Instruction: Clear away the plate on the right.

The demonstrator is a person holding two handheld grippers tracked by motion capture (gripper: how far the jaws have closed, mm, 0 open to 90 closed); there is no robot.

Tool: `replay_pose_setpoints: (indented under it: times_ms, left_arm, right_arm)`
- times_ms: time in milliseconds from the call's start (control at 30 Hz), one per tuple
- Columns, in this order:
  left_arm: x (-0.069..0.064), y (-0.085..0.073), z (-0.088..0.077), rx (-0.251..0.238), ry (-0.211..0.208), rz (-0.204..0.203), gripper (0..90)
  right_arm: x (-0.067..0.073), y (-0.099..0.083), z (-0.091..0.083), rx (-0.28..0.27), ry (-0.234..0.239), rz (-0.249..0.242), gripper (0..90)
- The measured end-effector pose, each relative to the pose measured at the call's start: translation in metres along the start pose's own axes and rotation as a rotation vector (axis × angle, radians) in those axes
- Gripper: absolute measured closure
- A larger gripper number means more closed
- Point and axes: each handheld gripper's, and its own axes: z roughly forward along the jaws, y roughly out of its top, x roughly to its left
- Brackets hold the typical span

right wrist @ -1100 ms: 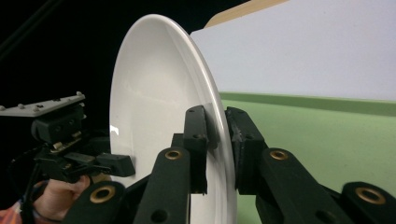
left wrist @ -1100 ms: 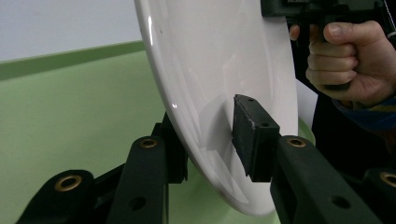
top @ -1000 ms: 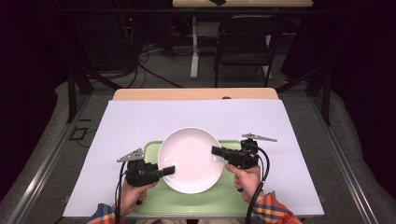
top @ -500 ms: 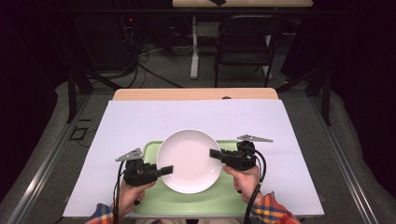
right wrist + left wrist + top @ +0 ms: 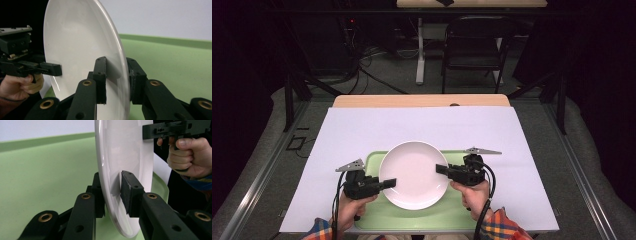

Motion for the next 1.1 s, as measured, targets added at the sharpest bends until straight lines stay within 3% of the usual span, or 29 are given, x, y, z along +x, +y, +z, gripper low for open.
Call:
replay_pose_setpoints:
  times_ms: [300,467,767,900,1100]
  left_arm:
    - [0.005,-0.003,0.007,0.042,0.028,-0.02,72.9]
    - [0.007,-0.003,0.012,0.065,0.047,-0.02,72.0]
    - [0.006,0.001,0.019,0.082,0.073,0.027,69.1]
    - [0.004,0.002,0.022,0.089,0.112,0.053,65.8]
    - [0.007,0.001,0.025,0.105,0.129,0.053,62.7]
  right_arm:
    - [-0.004,-0.007,0.008,0.069,-0.042,-0.006,69.7]
    - [-0.006,-0.011,0.013,0.105,-0.081,-0.046,68.1]
    - [-0.011,-0.013,0.012,0.126,-0.101,-0.034,66.9]
    - [-0.013,-0.013,0.014,0.135,-0.119,-0.039,65.7]
    - [-0.015,-0.015,0.018,0.147,-0.135,-0.048,63.6]
